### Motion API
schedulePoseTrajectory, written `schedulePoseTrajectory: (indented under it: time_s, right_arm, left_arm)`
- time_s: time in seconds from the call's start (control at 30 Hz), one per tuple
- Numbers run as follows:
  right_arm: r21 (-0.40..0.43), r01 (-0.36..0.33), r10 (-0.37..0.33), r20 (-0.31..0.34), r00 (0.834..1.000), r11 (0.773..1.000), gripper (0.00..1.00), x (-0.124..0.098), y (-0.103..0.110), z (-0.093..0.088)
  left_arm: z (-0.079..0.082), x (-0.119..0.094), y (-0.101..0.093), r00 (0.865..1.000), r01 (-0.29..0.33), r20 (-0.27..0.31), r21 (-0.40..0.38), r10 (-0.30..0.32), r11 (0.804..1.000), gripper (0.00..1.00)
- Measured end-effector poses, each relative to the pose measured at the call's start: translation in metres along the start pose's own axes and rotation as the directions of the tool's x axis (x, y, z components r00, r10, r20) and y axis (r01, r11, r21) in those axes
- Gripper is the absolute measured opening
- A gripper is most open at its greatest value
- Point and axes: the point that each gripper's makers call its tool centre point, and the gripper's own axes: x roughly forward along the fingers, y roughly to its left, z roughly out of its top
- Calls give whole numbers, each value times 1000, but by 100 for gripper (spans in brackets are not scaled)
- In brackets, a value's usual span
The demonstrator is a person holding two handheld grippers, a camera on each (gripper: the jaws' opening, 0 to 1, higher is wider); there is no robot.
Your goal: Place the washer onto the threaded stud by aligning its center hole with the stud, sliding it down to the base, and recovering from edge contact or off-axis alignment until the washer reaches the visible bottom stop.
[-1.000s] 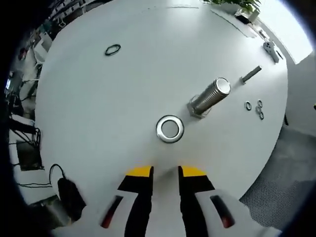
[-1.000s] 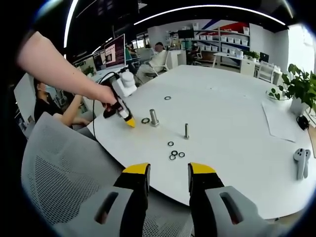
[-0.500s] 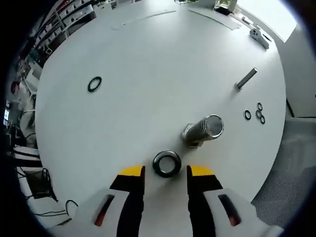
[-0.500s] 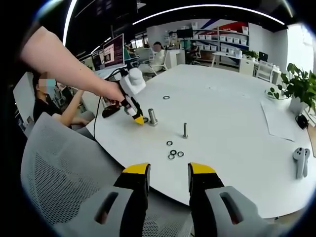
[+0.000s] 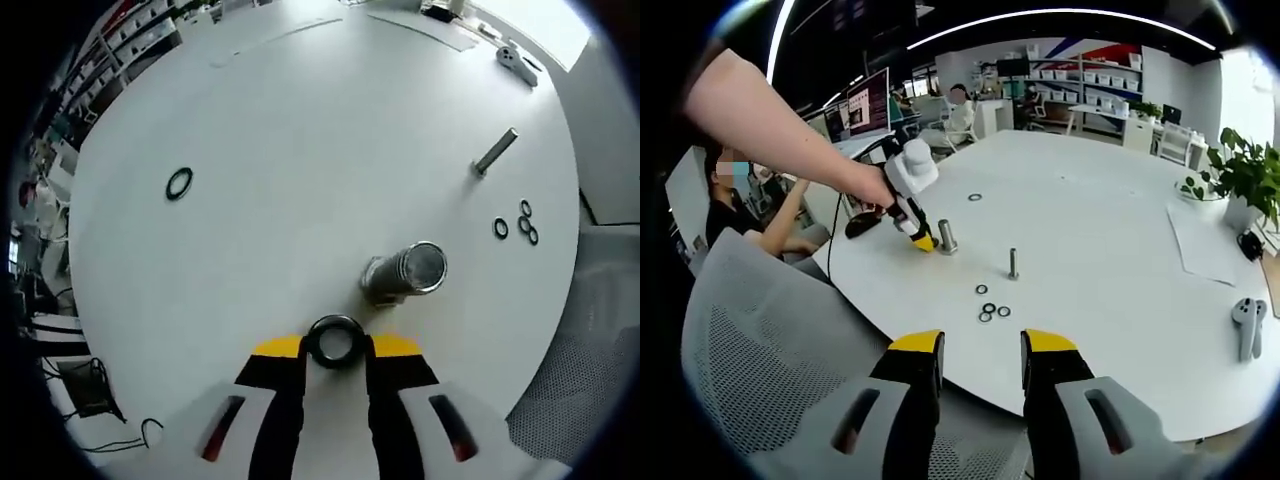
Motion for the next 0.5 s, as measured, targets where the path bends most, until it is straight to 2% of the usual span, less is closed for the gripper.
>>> schedulePoseTrajectory:
  time_s: [0.2,0.5]
  right_arm:
    - [-1,-1,1,-1,1000,1000,33,0,0,0]
    - [-3,-3,3,-1,1000,1000,33,1,1,0]
  left_arm:
    - [0,-1,-5,1000,0,-9,-17,0,1000,21]
    - [-6,-2,-9,997,18,-69,10,-18,1000,20]
